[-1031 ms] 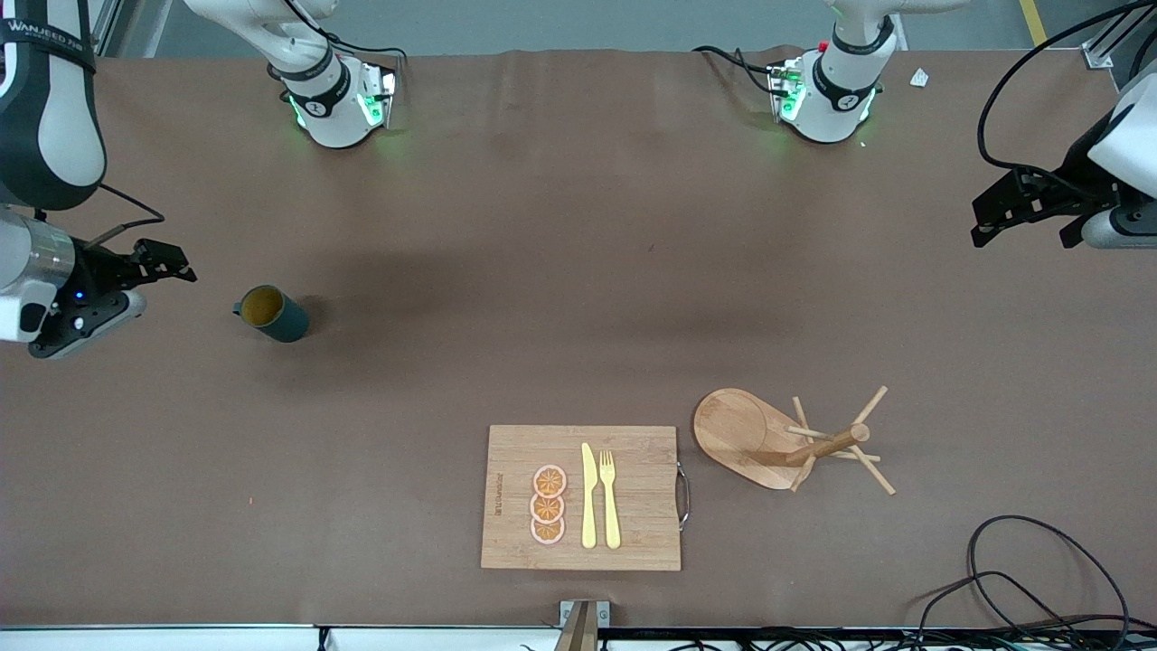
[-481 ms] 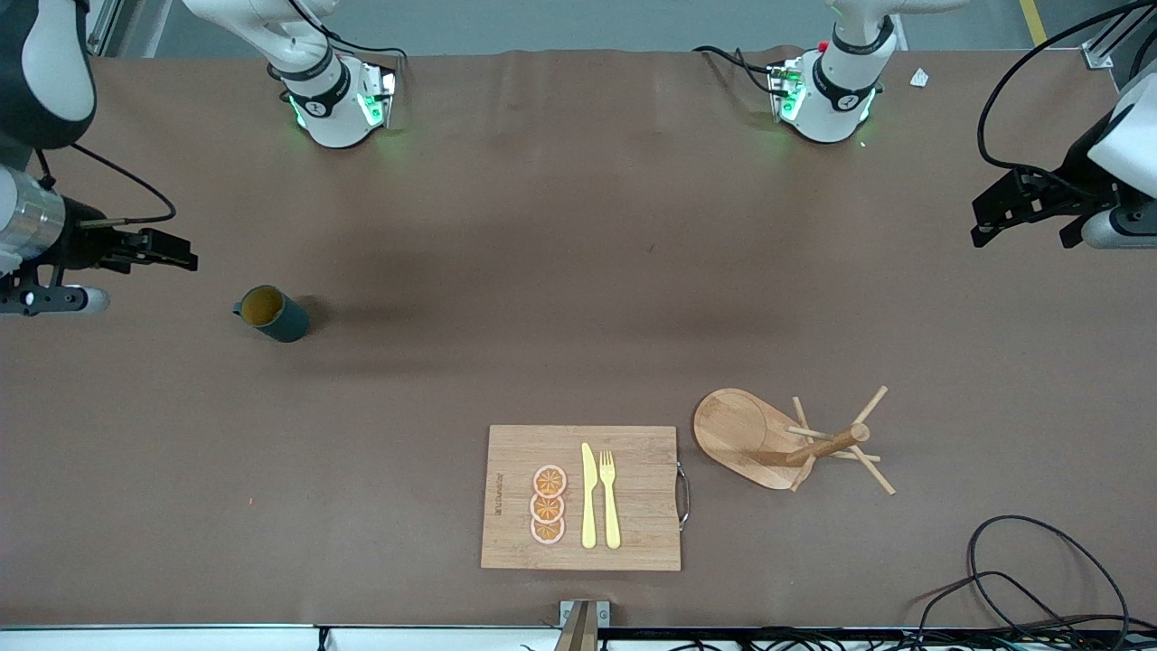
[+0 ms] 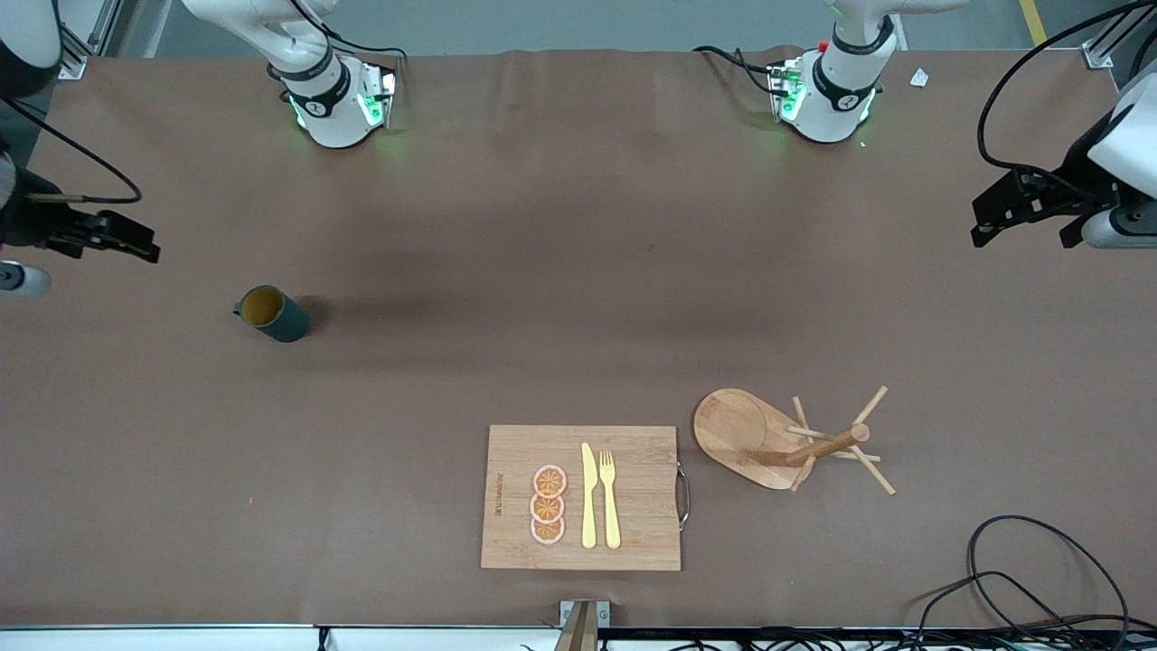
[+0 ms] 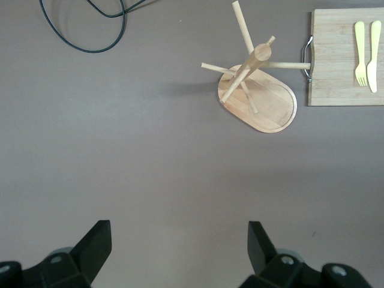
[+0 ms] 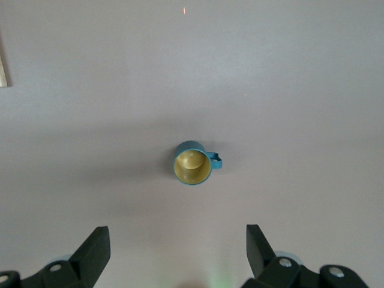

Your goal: Transfer cup from left to right arm and place

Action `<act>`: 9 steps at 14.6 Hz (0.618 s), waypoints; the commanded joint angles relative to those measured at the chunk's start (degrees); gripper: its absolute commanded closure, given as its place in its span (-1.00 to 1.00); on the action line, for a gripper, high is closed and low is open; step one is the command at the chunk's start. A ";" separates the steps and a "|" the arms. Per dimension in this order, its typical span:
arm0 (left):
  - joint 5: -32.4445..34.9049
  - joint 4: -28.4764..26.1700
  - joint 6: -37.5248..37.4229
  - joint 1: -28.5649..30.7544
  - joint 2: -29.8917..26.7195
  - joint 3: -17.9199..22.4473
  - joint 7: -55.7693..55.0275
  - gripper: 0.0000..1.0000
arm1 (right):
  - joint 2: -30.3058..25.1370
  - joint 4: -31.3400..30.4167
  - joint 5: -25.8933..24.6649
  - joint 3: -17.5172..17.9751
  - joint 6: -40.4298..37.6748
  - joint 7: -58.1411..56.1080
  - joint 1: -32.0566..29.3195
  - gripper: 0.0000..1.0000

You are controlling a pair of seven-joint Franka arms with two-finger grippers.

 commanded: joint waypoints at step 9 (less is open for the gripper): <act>0.19 0.96 -0.86 -0.08 0.24 -0.14 -0.23 -1.00 | 0.60 5.11 -0.80 0.11 -4.21 -4.28 -3.80 -1.00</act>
